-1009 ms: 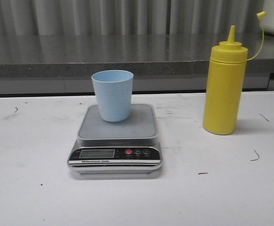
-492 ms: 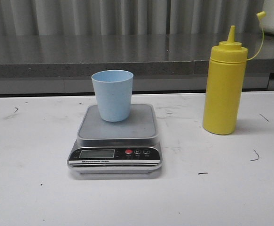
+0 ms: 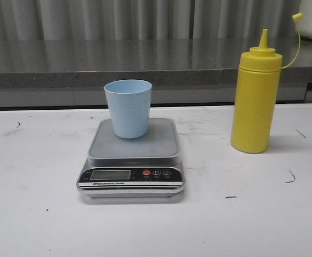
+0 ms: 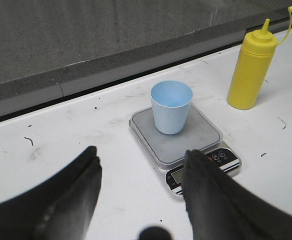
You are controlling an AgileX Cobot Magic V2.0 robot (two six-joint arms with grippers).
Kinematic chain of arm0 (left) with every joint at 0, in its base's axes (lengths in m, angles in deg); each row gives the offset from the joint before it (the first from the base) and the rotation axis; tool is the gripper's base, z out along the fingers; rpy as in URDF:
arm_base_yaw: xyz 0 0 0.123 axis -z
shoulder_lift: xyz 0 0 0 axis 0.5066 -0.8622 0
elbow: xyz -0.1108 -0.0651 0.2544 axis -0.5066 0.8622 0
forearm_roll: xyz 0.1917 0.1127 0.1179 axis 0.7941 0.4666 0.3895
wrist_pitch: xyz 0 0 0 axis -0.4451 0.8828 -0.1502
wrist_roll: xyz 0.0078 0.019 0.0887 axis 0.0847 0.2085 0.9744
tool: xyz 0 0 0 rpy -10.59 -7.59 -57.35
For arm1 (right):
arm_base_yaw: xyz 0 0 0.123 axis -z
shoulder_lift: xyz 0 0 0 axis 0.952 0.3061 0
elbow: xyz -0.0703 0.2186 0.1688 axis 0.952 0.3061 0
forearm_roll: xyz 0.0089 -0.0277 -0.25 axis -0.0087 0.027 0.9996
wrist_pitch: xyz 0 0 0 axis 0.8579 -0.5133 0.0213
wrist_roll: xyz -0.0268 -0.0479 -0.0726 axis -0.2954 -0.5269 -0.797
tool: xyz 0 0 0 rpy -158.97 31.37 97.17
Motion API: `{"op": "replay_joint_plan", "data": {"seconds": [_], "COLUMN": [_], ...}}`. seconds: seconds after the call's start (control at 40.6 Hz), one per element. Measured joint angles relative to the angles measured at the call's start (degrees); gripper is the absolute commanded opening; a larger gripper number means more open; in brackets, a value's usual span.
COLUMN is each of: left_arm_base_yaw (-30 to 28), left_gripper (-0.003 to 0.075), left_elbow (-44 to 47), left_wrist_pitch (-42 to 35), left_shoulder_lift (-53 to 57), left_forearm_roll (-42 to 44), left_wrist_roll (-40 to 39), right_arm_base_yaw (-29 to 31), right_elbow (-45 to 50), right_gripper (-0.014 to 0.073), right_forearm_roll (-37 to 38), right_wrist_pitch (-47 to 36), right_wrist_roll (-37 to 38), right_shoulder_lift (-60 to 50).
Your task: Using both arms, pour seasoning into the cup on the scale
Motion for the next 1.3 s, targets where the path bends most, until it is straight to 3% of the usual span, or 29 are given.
{"op": "replay_joint_plan", "data": {"seconds": [0.098, 0.271, 0.394, 0.468, 0.517, 0.665, 0.739, 1.206, 1.305], "left_arm_base_yaw": [0.0, 0.0, 0.0, 0.0, 0.0, 0.0, 0.0, 0.0, -3.0], "left_gripper": [0.0245, -0.0022, -0.0020, -0.0020, -0.0020, -0.0020, -0.0020, -0.0020, -0.0020], "left_elbow": [0.0, 0.0, 0.0, 0.0, 0.0, 0.0, 0.0, 0.2, 1.3], "left_wrist_pitch": [0.0, 0.0, -0.1, -0.1, -0.1, -0.1, -0.1, -0.3, -0.6], "left_shoulder_lift": [0.0, 0.0, 0.0, 0.0, 0.0, 0.0, 0.0, 0.0, 1.4], "left_forearm_roll": [0.0, 0.0, 0.0, 0.0, 0.0, 0.0, 0.0, 0.0, -0.4], "left_wrist_roll": [0.0, 0.0, 0.0, 0.0, 0.0, 0.0, 0.0, 0.0, 0.0], "right_arm_base_yaw": [0.0, 0.0, 0.0, 0.0, 0.0, 0.0, 0.0, 0.0, 0.0], "right_elbow": [0.0, 0.0, 0.0, 0.0, 0.0, 0.0, 0.0, 0.0, 0.0], "right_gripper": [0.0601, 0.0601, 0.0597, 0.0523, 0.0423, 0.0016, -0.0131, -0.0122, -0.0122], "right_forearm_roll": [0.0, 0.0, 0.0, 0.0, 0.0, 0.0, 0.0, 0.0, 0.0], "right_wrist_pitch": [0.0, 0.0, 0.0, 0.0, 0.0, -0.2, -0.2, -0.2, -0.3], "right_wrist_roll": [0.0, 0.0, 0.0, 0.0, 0.0, 0.0, 0.0, 0.0, 0.0], "right_shoulder_lift": [0.0, 0.0, 0.0, 0.0, 0.0, 0.0, 0.0, 0.0, 0.0]}}
